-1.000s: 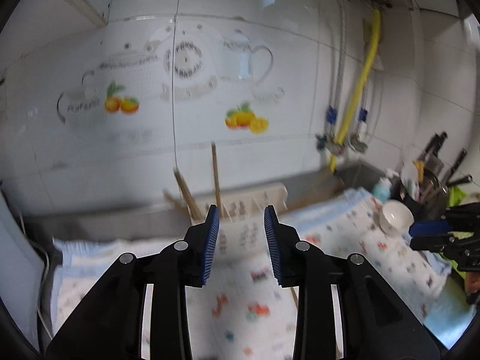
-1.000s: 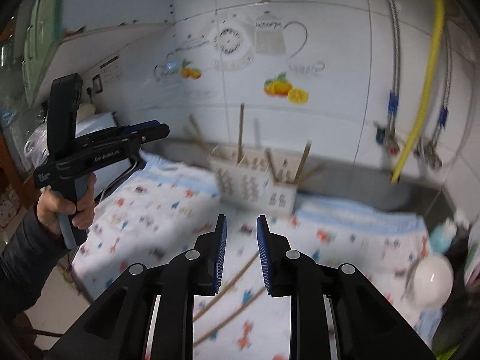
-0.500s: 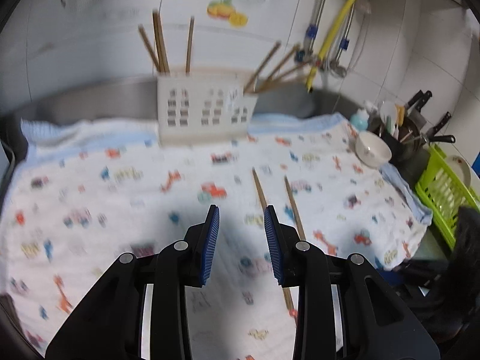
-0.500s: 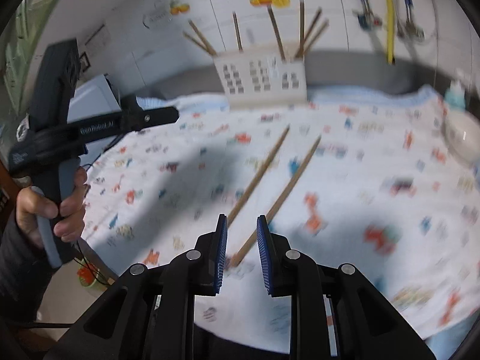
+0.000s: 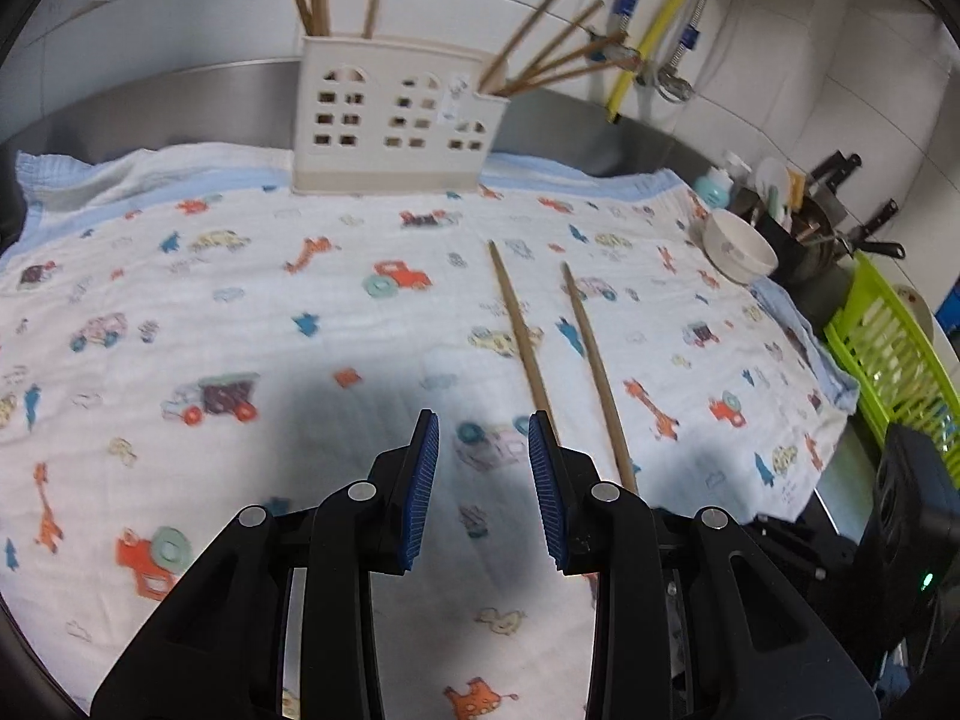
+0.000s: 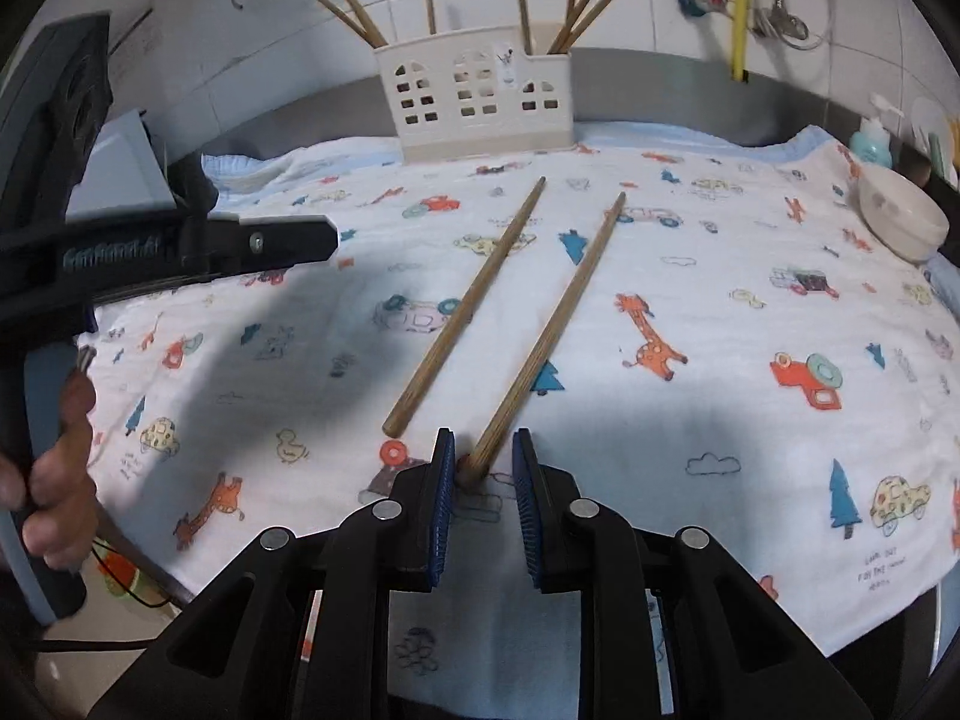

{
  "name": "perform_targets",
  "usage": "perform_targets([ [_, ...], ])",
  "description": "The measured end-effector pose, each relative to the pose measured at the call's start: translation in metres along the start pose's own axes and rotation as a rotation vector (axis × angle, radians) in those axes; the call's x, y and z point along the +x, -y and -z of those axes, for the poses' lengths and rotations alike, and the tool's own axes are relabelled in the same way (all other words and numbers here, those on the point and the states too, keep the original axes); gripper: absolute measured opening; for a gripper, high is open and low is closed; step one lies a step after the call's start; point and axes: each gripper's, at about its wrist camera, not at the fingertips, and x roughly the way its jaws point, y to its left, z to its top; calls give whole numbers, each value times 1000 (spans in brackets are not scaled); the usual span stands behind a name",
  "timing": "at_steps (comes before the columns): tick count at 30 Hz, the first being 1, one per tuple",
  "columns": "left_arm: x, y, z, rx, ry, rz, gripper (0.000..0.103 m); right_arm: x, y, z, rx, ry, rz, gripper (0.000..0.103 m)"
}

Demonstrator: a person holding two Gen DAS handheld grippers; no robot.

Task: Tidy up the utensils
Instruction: 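Grasp the last chopstick with the left tool while the right tool grasps one, then carry both held chopsticks up over the white holder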

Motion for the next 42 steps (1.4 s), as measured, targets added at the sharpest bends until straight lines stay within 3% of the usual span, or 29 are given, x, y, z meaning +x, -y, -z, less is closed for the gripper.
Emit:
perform_targets([
  [12, 32, 31, 23, 84, -108, 73, 30, -22, 37, 5, 13, 35, 47, 7],
  [16, 42, 39, 27, 107, -132, 40, 24, -31, 45, 3, 14, 53, 48, 7],
  [21, 46, 55, 32, 186, -103, -100, 9, -39, 50, -4, 5, 82, 45, 7],
  [24, 44, 53, 28, 162, -98, -111, 6, -47, 52, -11, -5, 103, 39, 7],
  [32, -3, 39, -8, 108, 61, -52, 5, -89, 59, -56, -57, 212, 24, 7],
  [38, -35, 30, -45, 99, 192, -35, 5, -114, 65, -102, -73, 258, -51, 7],
  [42, -45, 27, -67, 117, 238, -31, 5, -125, 63, -136, -110, 274, -87, 7],
])
